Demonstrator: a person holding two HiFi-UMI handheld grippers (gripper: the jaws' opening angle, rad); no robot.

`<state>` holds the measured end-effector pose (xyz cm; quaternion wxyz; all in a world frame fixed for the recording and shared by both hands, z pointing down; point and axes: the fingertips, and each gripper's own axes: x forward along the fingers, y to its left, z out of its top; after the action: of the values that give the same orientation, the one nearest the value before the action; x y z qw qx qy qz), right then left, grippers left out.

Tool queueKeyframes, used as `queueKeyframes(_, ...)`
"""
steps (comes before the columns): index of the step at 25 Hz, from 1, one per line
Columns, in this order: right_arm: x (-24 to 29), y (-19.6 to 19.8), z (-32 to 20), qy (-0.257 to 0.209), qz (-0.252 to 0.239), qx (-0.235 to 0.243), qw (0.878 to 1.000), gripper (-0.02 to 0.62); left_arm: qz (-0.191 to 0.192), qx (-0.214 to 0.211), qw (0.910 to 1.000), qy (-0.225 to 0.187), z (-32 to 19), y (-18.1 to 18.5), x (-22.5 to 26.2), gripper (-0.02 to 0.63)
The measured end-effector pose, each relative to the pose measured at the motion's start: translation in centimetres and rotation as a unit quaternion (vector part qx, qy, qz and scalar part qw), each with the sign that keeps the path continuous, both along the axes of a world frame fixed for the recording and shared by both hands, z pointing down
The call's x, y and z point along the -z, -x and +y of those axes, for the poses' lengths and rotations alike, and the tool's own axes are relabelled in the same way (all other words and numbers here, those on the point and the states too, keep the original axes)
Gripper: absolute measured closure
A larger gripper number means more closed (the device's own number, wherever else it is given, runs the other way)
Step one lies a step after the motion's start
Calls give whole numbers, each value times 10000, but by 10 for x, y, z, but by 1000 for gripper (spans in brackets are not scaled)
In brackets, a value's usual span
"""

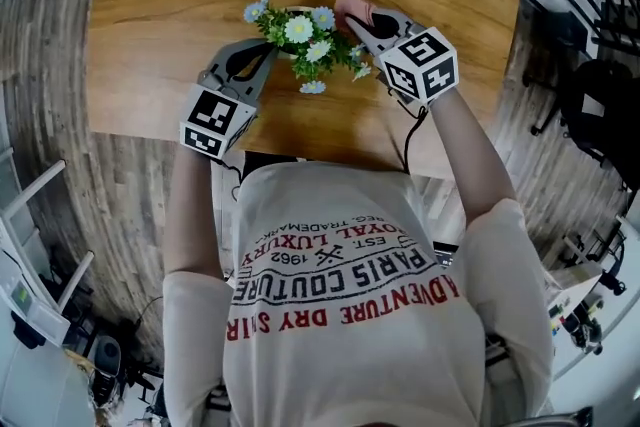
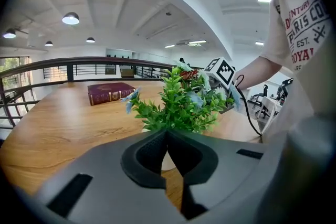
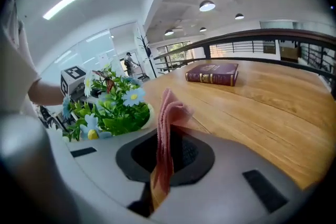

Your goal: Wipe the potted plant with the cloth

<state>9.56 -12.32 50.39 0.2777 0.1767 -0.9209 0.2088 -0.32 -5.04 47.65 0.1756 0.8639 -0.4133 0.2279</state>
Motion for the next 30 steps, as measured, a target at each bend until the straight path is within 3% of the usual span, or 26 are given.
queueKeyframes(3, 4, 11, 0, 345, -199, 242, 9989, 558, 15, 75, 10000, -31, -2, -1, 1, 589)
queueKeyframes(6, 8, 20, -3, 394, -143, 494, 9979, 558, 42, 122, 9999, -61, -3, -2, 5, 589)
queueKeyframes(16, 7, 45, -11, -35, 1051, 1048, 9889, 560, 80, 174, 9998, -37, -1, -1, 4, 589)
queueKeyframes(22, 8, 69, -14, 420, 1324, 1411, 9802, 560, 156, 137, 9998, -46, -2, -2, 4, 589)
queueKeyframes(30, 6, 101, -10, 617, 1585, 1989, 9652, 560, 254, 95, 9996, -32, -2, -3, 4, 589)
